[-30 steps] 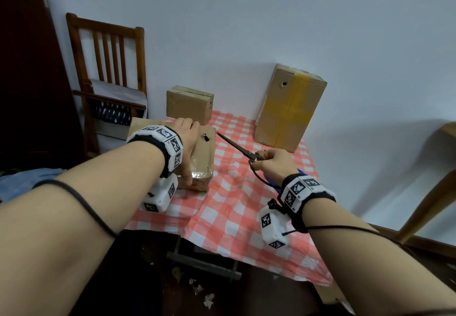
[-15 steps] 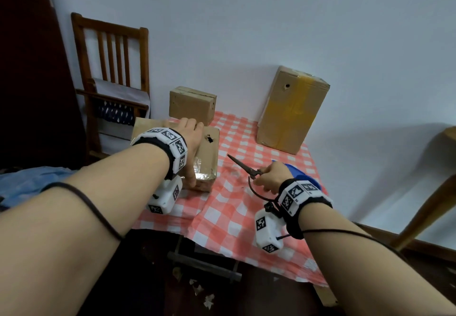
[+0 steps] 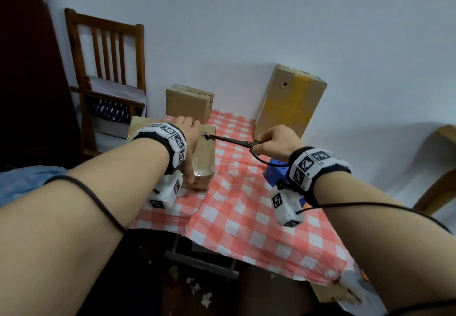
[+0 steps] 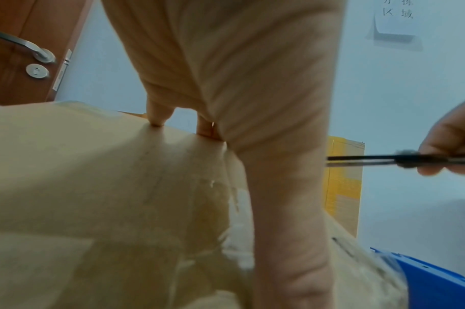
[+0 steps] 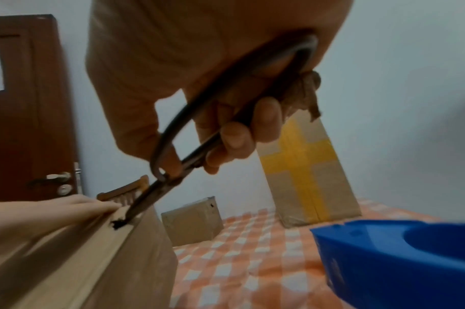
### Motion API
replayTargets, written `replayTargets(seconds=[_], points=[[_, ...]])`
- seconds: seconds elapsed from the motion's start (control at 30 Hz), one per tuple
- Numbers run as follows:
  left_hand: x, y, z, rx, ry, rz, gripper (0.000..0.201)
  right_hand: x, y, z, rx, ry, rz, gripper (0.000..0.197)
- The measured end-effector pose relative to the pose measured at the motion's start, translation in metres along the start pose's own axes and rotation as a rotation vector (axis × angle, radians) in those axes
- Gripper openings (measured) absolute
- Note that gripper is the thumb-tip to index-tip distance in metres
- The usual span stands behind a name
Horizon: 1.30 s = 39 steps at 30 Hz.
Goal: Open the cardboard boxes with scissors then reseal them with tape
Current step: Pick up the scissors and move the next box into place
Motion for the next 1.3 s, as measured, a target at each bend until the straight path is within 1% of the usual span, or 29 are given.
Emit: replayTargets(seconds=[0.1, 0.17, 0.27, 0.3, 0.37, 0.47, 0.53, 0.6, 0.67, 0.77, 0.9, 0.97, 1.1, 1.17, 1.2, 1.27, 1.3], points=[[0.0, 0.0, 0.0, 0.002, -0.002, -0.013, 0.146, 0.014, -0.03, -0.004, 0.047, -0.026, -0.185, 0.027], [0.001, 0.002, -0.001, -0.001, -0.002, -0.01, 0.142, 0.024, -0.053, -0.008, 0.081, -0.029, -0.285, 0.022], [0.002, 0.003, -0.001, 0.01, 0.037, -0.057, 0.122, 0.033, -0.088, -0.012, 0.144, -0.002, -0.404, 0.023], [0.002, 0.003, -0.001, 0.009, 0.039, -0.045, 0.125, 0.032, -0.096, -0.012, 0.155, -0.001, -0.426, 0.023], [0.002, 0.003, -0.002, 0.002, 0.015, -0.006, 0.139, 0.024, -0.105, -0.01, 0.163, -0.017, -0.458, 0.019], [0.0, 0.001, -0.002, 0.002, -0.014, -0.015, 0.148, 0.01, -0.101, -0.007, 0.145, -0.048, -0.392, 0.016], [-0.001, 0.0, 0.0, -0.004, -0.007, -0.014, 0.146, 0.003, -0.092, -0.008, 0.096, -0.093, -0.378, 0.025], [-0.002, -0.001, 0.001, -0.006, 0.003, -0.015, 0.143, -0.002, -0.077, -0.009, 0.035, -0.11, -0.281, 0.029], [-0.002, -0.002, 0.003, -0.008, 0.001, -0.016, 0.142, -0.008, -0.06, -0.01, -0.021, -0.137, -0.11, 0.028], [-0.002, -0.004, 0.007, -0.008, -0.022, -0.025, 0.146, -0.019, -0.039, -0.014, -0.073, -0.172, 0.065, 0.02], [-0.001, -0.007, 0.011, -0.012, -0.059, -0.034, 0.154, -0.035, -0.026, -0.018, -0.086, -0.176, 0.272, 0.016], [-0.001, -0.007, 0.013, -0.005, -0.08, -0.046, 0.157, -0.044, -0.021, -0.019, -0.085, -0.165, 0.334, 0.011], [0.0, -0.009, 0.016, -0.015, -0.111, -0.065, 0.16, -0.064, -0.012, -0.016, -0.051, -0.111, 0.338, 0.015], [0.0, -0.01, 0.018, -0.02, -0.116, -0.075, 0.16, -0.07, -0.013, -0.017, -0.016, -0.047, 0.275, 0.007], [-0.001, -0.01, 0.019, -0.024, -0.119, -0.08, 0.161, -0.072, -0.015, -0.017, -0.002, -0.007, 0.201, 0.007], [-0.001, -0.011, 0.021, -0.03, -0.128, -0.092, 0.164, -0.075, -0.015, -0.014, -0.001, 0.069, 0.023, 0.025], [-0.002, -0.012, 0.021, -0.033, -0.129, -0.095, 0.166, -0.075, -0.015, -0.013, -0.003, 0.112, -0.044, 0.03]])
Point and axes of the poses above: each hand's wrist, its own z-axis towards the middle knuckle, its own x-axis out of the back of the hand, y = z × x, the point moved 2 cm from there along z, towards the middle knuckle, and after that the axes turned 3 degrees about -y, right-handed, at the moved point
